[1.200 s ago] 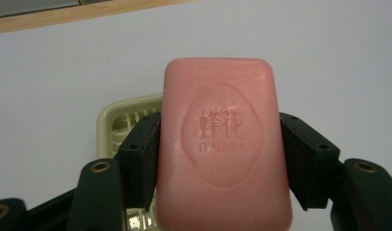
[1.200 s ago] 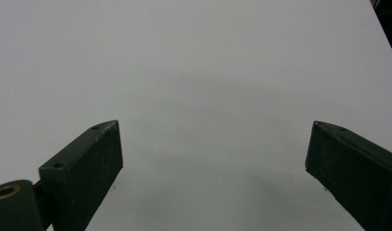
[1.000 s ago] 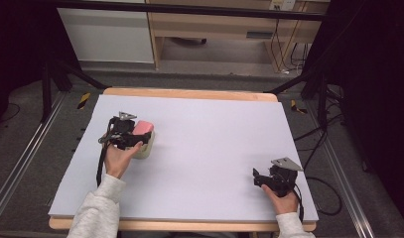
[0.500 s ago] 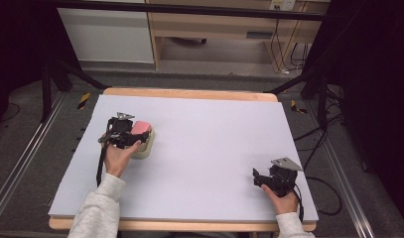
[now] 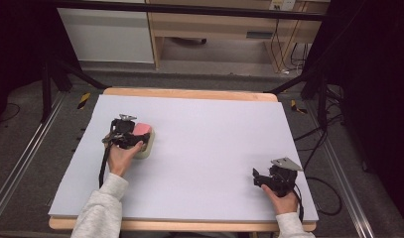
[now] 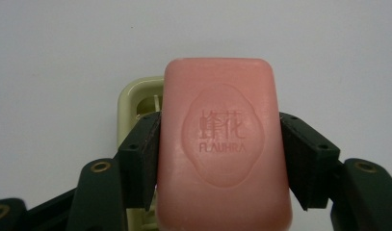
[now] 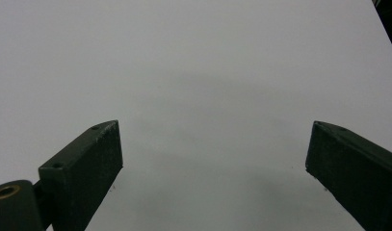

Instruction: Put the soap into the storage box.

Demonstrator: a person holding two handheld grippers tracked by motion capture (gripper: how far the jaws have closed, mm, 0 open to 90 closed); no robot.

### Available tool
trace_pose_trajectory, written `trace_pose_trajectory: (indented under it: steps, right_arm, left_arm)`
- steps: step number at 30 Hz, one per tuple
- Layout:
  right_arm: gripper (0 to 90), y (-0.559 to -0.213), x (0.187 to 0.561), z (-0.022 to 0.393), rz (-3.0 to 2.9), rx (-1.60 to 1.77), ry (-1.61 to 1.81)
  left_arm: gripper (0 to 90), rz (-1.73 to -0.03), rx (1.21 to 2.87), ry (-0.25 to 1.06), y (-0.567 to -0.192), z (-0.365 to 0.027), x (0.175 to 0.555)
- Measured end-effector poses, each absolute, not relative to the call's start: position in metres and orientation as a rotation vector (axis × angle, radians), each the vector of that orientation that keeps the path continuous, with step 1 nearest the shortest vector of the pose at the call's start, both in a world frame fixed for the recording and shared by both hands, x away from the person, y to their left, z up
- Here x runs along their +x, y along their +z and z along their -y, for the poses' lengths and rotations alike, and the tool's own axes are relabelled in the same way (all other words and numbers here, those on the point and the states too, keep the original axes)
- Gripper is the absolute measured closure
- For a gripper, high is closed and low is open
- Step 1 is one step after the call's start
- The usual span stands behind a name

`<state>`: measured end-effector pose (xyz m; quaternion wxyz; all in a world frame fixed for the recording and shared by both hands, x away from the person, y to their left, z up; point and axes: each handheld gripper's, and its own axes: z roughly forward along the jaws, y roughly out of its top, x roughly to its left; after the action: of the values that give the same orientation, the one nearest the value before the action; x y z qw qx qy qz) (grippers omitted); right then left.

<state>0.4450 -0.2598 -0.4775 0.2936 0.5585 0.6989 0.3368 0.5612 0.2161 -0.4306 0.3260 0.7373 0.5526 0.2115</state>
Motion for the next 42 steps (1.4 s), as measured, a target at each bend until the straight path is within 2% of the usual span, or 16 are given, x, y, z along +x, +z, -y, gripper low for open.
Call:
trace_pose_trajectory:
  steps: [42]
  right_arm:
    - [5.9,-0.478,0.445,0.259,-1.863,1.489,0.89]
  left_arm:
    - [37.4,-1.501,1.965,0.56,-0.452,-0.22,0.565]
